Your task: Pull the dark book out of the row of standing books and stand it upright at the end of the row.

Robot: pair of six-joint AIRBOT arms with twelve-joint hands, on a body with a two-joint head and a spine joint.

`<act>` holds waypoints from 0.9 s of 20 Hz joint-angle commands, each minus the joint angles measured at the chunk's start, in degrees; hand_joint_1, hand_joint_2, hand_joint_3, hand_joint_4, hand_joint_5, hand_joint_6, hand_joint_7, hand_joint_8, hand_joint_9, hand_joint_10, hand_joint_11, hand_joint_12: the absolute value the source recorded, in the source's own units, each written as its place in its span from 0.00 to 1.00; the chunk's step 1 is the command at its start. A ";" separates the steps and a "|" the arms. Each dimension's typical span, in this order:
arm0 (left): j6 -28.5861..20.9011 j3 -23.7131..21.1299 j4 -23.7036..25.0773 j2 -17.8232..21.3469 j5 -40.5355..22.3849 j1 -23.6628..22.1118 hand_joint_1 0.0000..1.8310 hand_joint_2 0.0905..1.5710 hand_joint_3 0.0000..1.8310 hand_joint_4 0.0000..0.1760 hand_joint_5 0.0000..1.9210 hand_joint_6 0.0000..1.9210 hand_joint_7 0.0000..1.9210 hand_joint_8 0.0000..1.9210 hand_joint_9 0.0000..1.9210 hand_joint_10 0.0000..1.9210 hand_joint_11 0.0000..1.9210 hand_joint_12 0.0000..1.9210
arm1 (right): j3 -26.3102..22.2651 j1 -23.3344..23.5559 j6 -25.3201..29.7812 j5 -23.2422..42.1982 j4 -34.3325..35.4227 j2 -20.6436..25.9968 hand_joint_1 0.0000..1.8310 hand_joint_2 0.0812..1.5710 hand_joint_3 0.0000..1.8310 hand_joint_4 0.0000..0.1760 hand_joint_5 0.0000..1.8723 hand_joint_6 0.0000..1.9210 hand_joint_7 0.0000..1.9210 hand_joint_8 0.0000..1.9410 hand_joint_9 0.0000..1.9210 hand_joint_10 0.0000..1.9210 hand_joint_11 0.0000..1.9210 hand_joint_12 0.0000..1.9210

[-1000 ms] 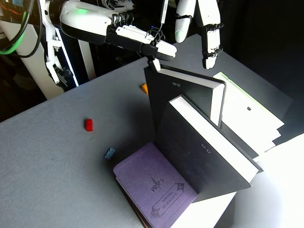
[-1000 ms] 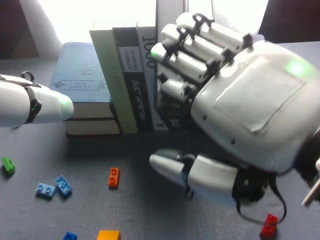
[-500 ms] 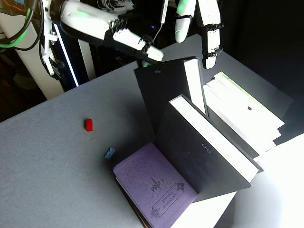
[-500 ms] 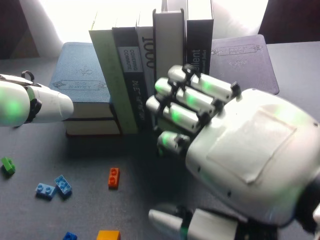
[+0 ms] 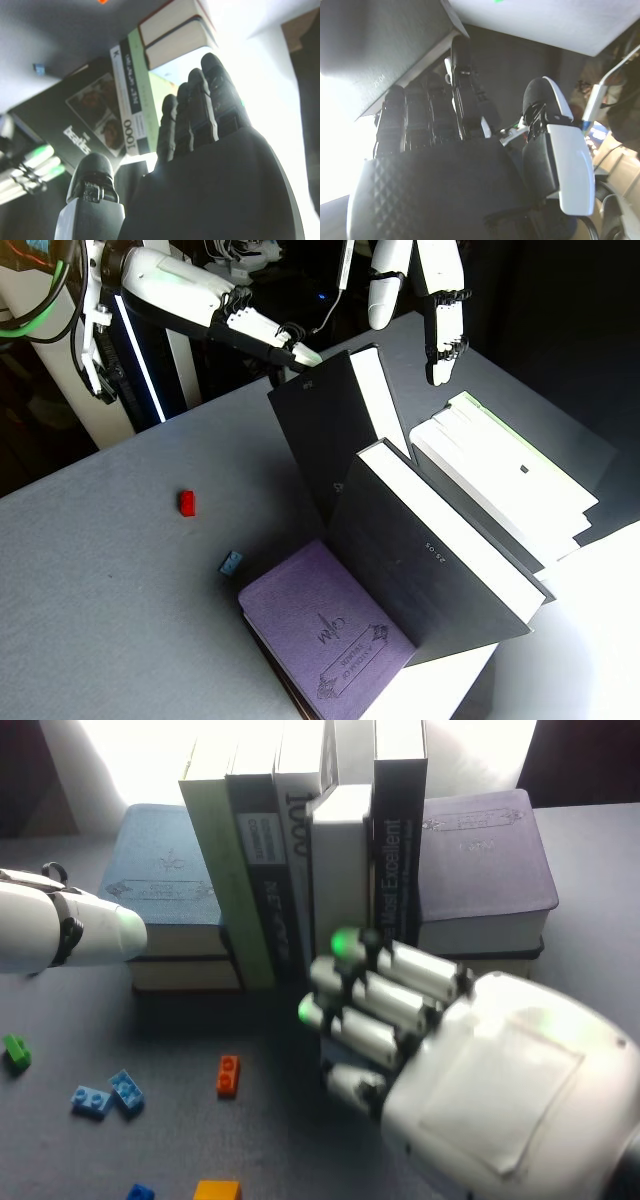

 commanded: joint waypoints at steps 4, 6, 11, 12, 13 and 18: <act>-0.25 0.17 2.30 0.43 -3.65 -0.89 0.00 0.77 0.00 0.05 0.08 0.00 0.08 0.00 0.10 0.00 0.08 0.17 | -0.14 -1.14 -0.98 1.12 -2.65 0.45 0.00 0.77 0.00 0.00 0.27 0.32 0.07 0.01 0.00 0.00 0.00 0.00; -0.25 0.17 2.30 0.43 -3.65 -0.89 0.00 0.77 0.00 0.06 0.09 0.00 0.08 0.00 0.10 0.00 0.09 0.17 | 0.55 -1.98 -1.75 0.52 -2.65 0.29 0.00 0.77 0.00 0.00 0.27 0.32 0.08 0.01 0.00 0.00 0.00 0.00; -0.25 0.17 2.30 0.43 -3.51 -0.87 0.00 0.77 0.00 0.06 0.09 0.00 0.08 0.00 0.10 0.00 0.08 0.17 | 3.43 -5.93 -3.50 -0.58 -2.65 -0.14 0.00 0.78 0.00 0.00 0.27 0.32 0.07 0.01 0.00 0.00 0.00 0.00; -0.25 0.17 2.30 0.43 -3.50 -0.87 0.00 0.77 0.00 0.04 0.08 0.00 0.08 0.00 0.10 0.00 0.08 0.17 | 3.98 -6.71 -3.50 -0.58 -2.65 -0.23 0.00 0.78 0.00 0.00 0.28 0.32 0.07 0.01 0.00 0.00 0.00 0.00; -0.25 0.17 2.30 0.43 -3.50 -0.87 0.00 0.77 0.00 0.07 0.08 0.00 0.08 0.00 0.10 0.00 0.08 0.17 | 4.32 -7.27 -3.49 -0.59 -2.65 -0.31 0.00 0.78 0.00 0.00 0.27 0.31 0.07 0.00 0.00 0.00 0.00 0.00; -0.25 0.16 2.30 0.44 -3.35 -0.88 0.00 0.77 0.00 0.08 0.08 0.00 0.08 0.01 0.10 0.00 0.08 0.17 | 7.62 -9.76 -3.56 -2.37 -2.67 -2.38 0.00 0.77 0.00 0.00 0.28 0.29 0.08 0.00 0.00 0.00 0.00 0.00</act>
